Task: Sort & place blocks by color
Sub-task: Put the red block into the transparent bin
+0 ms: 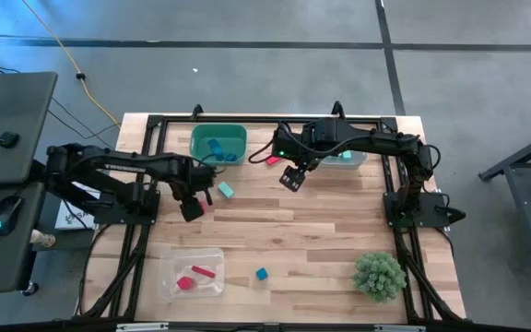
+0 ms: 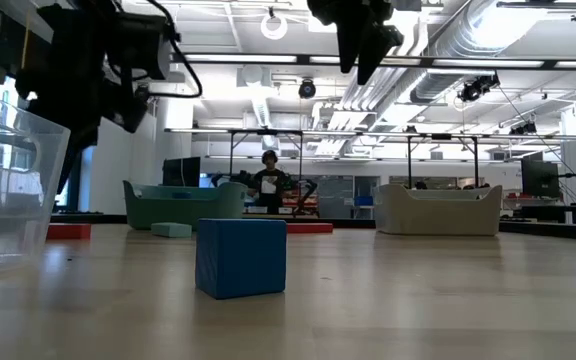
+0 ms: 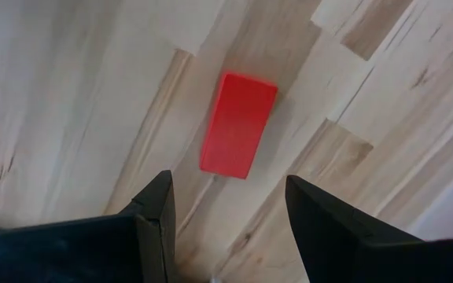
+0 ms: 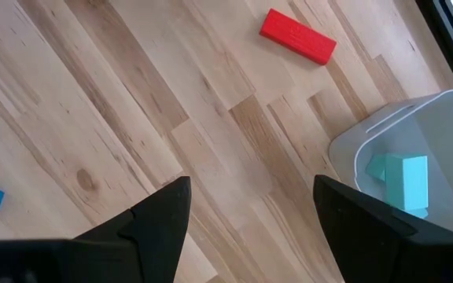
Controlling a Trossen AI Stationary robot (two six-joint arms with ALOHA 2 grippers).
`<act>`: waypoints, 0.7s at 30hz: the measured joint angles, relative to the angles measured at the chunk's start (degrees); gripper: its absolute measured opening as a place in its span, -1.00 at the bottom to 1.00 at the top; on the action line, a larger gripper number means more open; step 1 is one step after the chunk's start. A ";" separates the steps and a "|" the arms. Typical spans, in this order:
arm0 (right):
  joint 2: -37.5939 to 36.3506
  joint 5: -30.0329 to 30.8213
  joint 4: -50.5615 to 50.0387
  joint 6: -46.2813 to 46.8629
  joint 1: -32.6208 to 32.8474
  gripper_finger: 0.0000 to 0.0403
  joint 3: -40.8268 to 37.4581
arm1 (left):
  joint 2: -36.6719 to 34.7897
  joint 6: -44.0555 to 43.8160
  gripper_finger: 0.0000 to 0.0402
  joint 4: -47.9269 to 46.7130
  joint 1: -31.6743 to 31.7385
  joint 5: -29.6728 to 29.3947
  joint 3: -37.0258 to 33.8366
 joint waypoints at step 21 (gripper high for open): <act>0.00 -0.02 0.12 -0.20 0.00 0.27 0.00 | 14.18 3.14 -0.21 7.32 -1.88 -1.50 0.03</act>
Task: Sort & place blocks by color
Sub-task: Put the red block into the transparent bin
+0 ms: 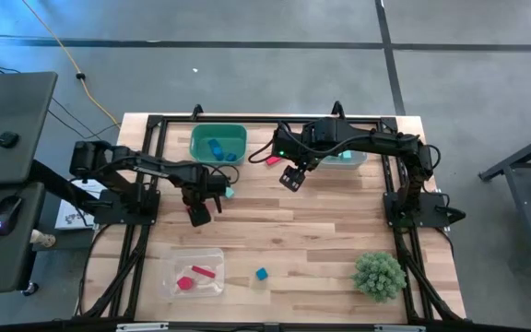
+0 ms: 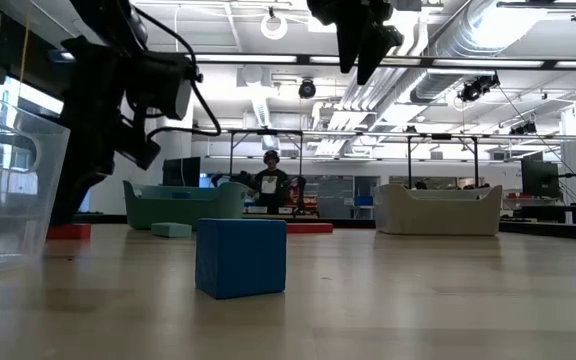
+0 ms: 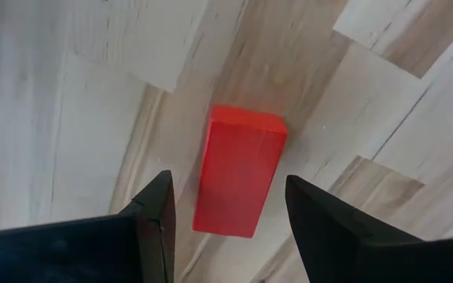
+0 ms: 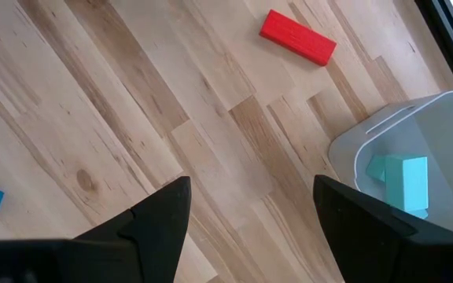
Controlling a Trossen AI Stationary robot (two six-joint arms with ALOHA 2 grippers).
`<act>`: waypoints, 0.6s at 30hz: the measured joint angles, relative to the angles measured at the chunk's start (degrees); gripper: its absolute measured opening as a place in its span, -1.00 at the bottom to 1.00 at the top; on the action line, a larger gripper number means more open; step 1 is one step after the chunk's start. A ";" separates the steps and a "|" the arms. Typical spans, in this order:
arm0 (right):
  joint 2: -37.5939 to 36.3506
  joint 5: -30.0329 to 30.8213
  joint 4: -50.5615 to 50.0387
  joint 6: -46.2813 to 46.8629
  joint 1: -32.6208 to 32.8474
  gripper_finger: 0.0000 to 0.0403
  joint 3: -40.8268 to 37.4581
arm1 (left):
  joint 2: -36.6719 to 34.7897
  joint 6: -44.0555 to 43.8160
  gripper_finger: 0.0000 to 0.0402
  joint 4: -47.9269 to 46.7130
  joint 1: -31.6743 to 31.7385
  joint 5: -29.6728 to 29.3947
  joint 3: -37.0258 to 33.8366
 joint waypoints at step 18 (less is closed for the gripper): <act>0.00 0.00 0.22 0.02 0.00 0.27 0.00 | 3.79 1.24 -0.49 2.51 0.09 -0.98 0.19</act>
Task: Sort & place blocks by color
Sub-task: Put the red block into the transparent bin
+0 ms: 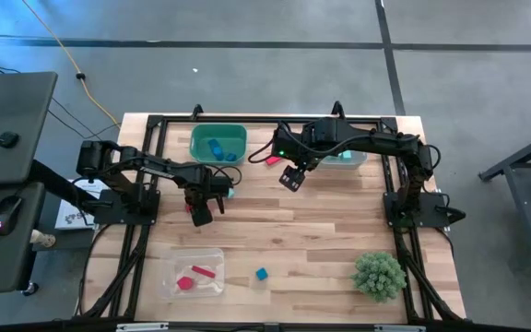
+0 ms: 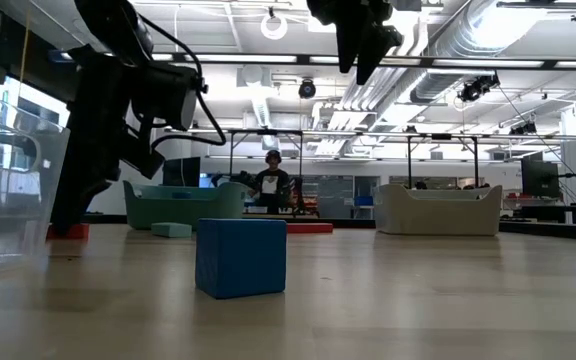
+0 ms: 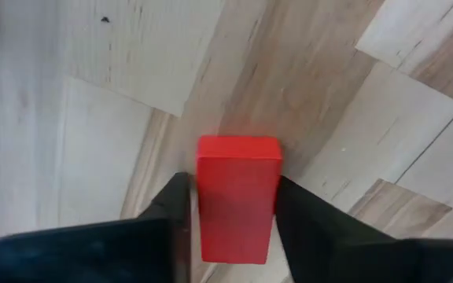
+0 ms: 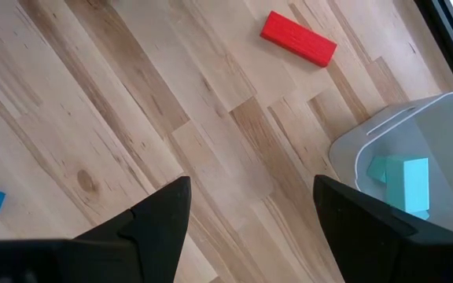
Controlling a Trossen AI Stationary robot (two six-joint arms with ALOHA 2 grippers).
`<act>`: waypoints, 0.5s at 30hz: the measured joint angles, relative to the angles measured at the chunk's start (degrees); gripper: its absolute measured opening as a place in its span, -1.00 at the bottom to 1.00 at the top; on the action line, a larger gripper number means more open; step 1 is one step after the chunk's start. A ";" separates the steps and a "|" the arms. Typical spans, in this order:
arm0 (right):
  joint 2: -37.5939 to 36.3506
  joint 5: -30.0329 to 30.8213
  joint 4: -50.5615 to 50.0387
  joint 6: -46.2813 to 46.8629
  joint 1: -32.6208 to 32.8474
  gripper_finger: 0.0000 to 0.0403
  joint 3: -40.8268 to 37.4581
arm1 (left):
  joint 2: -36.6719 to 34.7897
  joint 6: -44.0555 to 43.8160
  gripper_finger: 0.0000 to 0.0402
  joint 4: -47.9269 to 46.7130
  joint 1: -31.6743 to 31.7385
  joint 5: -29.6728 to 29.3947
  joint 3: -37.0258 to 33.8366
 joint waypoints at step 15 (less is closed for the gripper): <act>0.00 0.00 0.02 0.00 0.00 0.27 0.00 | -2.80 2.36 -0.98 -0.35 -0.36 2.82 -0.22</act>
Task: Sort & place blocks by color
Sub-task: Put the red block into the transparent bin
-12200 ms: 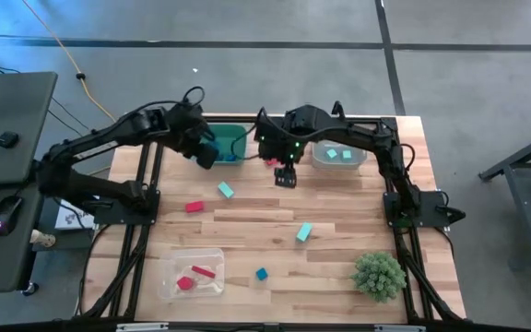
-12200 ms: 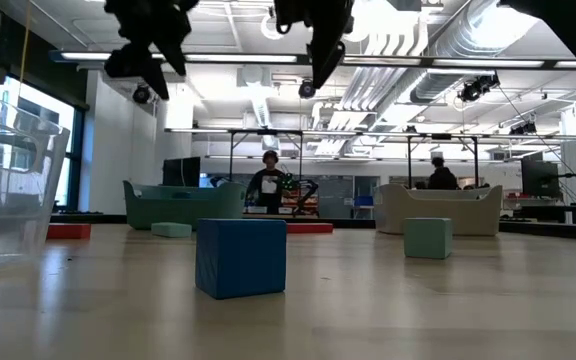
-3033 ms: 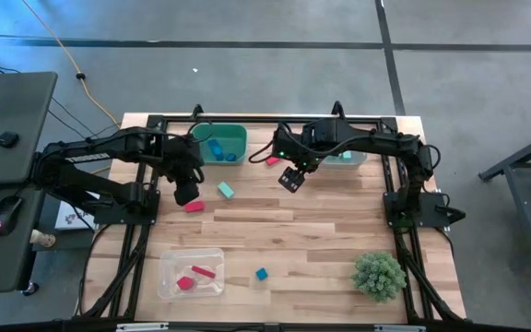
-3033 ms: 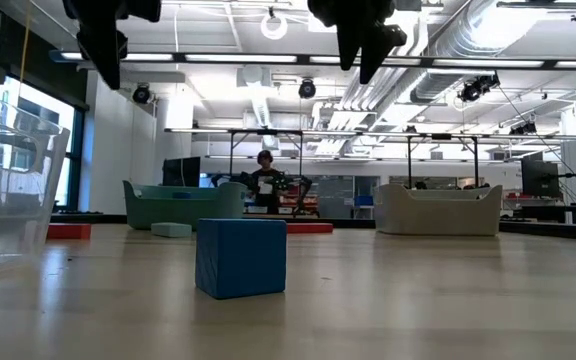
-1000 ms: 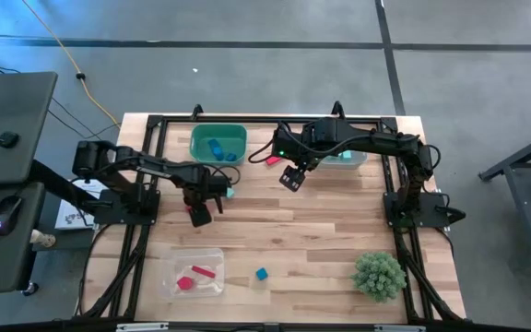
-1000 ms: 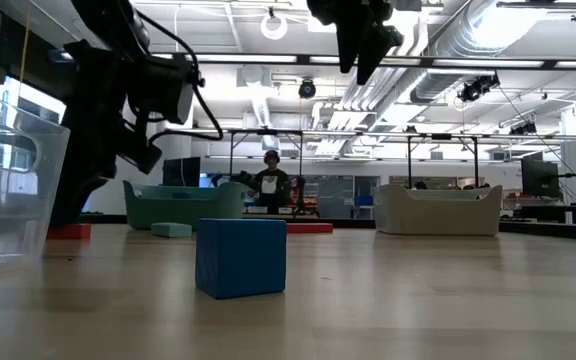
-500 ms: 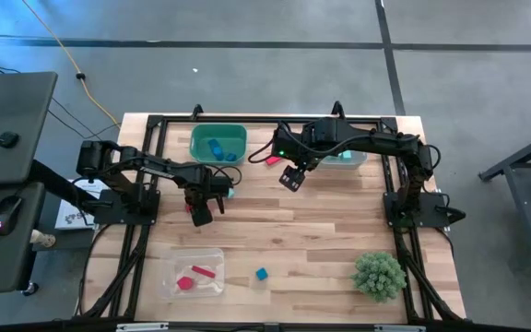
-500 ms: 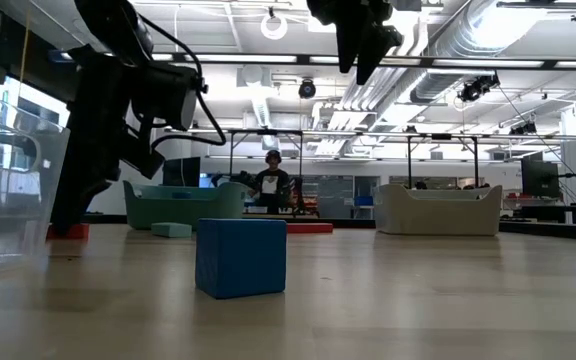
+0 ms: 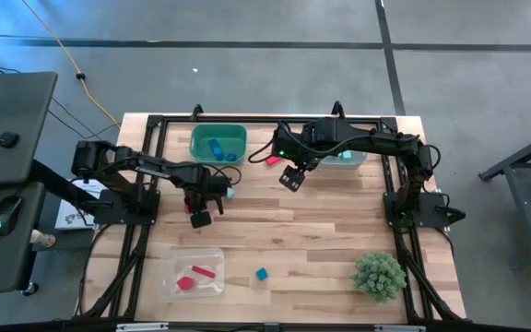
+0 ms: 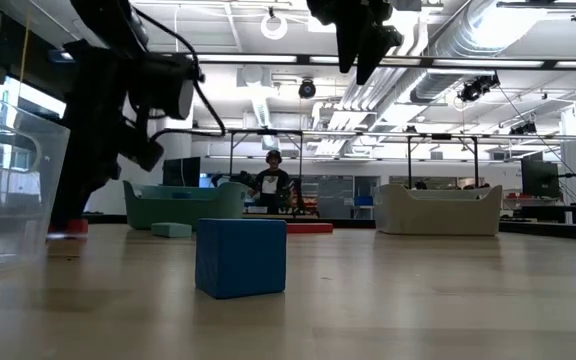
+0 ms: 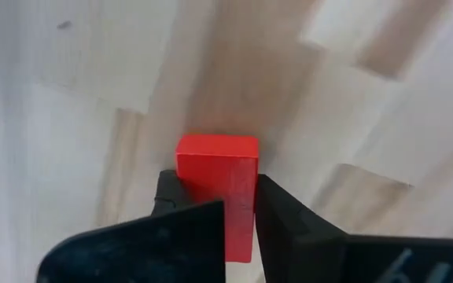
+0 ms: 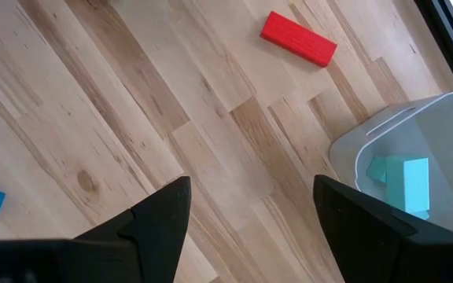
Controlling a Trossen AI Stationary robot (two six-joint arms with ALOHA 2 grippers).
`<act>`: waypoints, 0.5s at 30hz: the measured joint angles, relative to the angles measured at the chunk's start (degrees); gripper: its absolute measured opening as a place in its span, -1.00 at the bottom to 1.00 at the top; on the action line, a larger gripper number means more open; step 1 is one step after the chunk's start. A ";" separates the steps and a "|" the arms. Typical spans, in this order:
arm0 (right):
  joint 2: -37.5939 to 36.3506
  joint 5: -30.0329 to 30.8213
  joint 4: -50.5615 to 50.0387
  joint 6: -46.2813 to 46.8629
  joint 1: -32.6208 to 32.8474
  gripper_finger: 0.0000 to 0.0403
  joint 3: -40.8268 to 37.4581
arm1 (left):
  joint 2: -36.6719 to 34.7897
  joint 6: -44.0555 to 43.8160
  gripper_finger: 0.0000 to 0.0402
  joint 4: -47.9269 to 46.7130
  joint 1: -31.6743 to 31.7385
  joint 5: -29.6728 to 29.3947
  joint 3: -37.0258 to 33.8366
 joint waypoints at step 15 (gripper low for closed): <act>0.00 -0.02 3.77 0.48 -0.02 0.27 0.00 | -22.26 -12.24 -1.00 -0.04 -10.36 3.76 0.11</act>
